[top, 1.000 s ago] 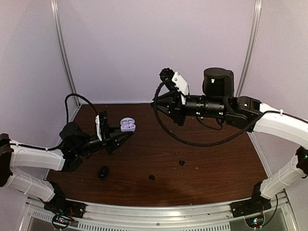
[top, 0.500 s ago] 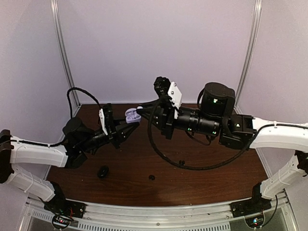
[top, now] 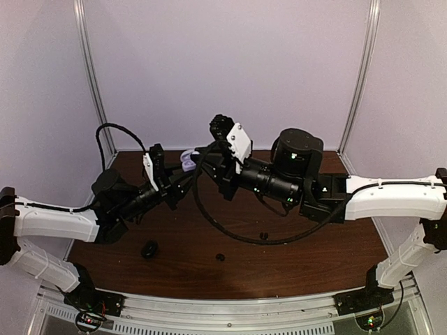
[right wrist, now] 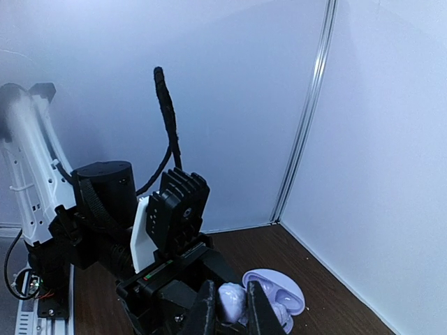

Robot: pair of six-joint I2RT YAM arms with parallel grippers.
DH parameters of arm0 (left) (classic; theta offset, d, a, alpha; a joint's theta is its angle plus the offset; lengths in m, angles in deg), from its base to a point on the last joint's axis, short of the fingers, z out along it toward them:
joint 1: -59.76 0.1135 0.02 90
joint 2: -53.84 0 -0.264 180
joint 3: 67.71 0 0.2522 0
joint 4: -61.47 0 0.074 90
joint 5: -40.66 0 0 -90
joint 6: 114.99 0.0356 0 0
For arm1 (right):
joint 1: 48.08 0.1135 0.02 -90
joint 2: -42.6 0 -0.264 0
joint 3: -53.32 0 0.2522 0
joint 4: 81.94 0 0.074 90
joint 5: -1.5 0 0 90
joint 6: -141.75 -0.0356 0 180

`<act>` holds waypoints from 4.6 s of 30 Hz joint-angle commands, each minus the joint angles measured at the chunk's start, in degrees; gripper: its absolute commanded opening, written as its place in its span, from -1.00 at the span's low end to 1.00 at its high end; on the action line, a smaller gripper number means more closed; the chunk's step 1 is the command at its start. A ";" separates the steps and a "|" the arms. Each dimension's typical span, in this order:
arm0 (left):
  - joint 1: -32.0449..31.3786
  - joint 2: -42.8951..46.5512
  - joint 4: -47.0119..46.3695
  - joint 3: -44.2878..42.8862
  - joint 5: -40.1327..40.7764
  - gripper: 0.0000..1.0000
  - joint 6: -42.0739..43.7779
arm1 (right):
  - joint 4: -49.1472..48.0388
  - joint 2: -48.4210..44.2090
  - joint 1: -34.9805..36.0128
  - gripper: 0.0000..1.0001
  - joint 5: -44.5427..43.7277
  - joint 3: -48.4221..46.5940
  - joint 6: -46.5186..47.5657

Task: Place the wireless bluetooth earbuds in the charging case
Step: Insert the left earbud into the left side groove of the charging case, then adjust the left earbud in the left side groove of the charging case.

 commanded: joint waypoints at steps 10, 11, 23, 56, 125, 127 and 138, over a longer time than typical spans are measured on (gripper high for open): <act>-0.40 -0.76 -0.15 -2.48 3.60 -1.00 0.05 | -3.99 2.58 0.40 -0.92 -6.67 -0.02 0.12; -0.47 -0.77 -0.07 -2.52 3.70 -1.00 0.00 | -4.07 2.69 0.40 -0.92 -6.95 -0.03 0.42; -0.75 -0.84 2.92 -4.25 4.81 -1.00 -2.48 | -4.91 4.69 0.31 -0.91 -8.20 -0.66 2.62; -1.63 -1.32 5.09 -5.60 5.50 -1.00 -2.84 | -6.10 5.91 0.31 -0.91 -13.20 -0.13 7.68; -1.46 0.07 7.68 -5.78 2.42 -1.00 -3.13 | 0.39 -3.16 0.12 0.26 -4.59 2.33 6.31; -1.26 0.26 8.37 -5.90 -0.02 -1.00 -2.75 | 2.88 -5.07 -0.46 0.35 -1.91 2.27 5.87; -0.75 -0.21 17.20 -9.55 -17.48 -1.00 0.53 | 24.92 -9.87 -8.81 0.62 18.05 -0.98 1.39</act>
